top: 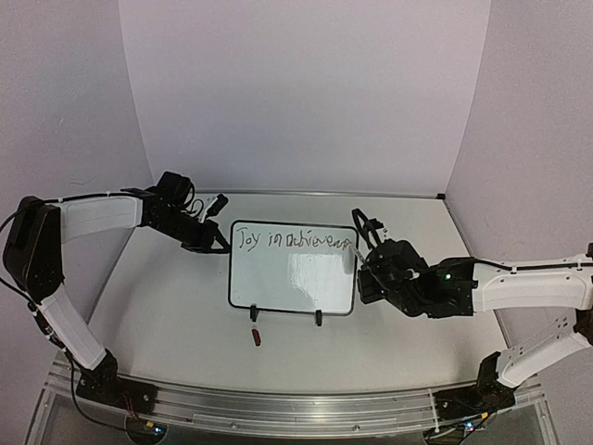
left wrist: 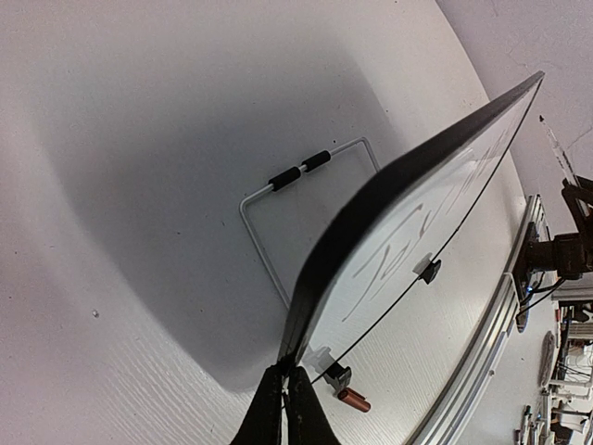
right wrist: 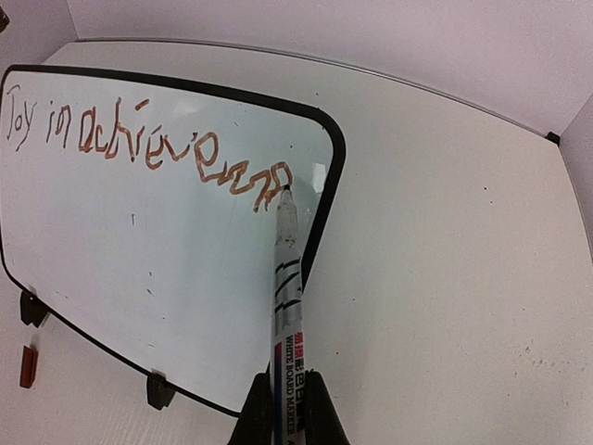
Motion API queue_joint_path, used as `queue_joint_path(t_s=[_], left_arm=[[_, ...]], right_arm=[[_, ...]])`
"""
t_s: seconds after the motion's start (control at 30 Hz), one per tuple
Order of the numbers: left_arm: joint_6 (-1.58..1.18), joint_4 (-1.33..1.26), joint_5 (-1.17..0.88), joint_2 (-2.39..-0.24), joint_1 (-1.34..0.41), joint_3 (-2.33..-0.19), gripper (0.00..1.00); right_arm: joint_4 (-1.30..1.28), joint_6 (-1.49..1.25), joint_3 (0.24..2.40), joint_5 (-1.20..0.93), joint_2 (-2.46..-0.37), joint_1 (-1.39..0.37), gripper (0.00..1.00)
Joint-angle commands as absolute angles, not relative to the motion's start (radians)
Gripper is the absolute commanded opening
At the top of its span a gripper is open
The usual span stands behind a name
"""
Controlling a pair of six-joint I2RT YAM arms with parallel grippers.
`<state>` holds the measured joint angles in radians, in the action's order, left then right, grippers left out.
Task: Write a sentence on the whiteboard
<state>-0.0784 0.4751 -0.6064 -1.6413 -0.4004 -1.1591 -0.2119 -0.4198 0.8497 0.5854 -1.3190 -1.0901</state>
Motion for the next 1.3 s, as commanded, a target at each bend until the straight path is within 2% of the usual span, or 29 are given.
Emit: queue_joint_path(t_s=[0.0,1.27], left_arm=[[-0.074,0.481,-0.59,-1.646,-0.402,-1.209,0.03],[-0.074,0.483,-0.59,-1.644,-0.402,-1.208,0.03]], right_arm=[[-0.207,-0.427,0.864,0.581,-1.32,-1.096,0.0],[-0.201,-0.409,0.887,0.598,-1.397,-1.094,0.0]])
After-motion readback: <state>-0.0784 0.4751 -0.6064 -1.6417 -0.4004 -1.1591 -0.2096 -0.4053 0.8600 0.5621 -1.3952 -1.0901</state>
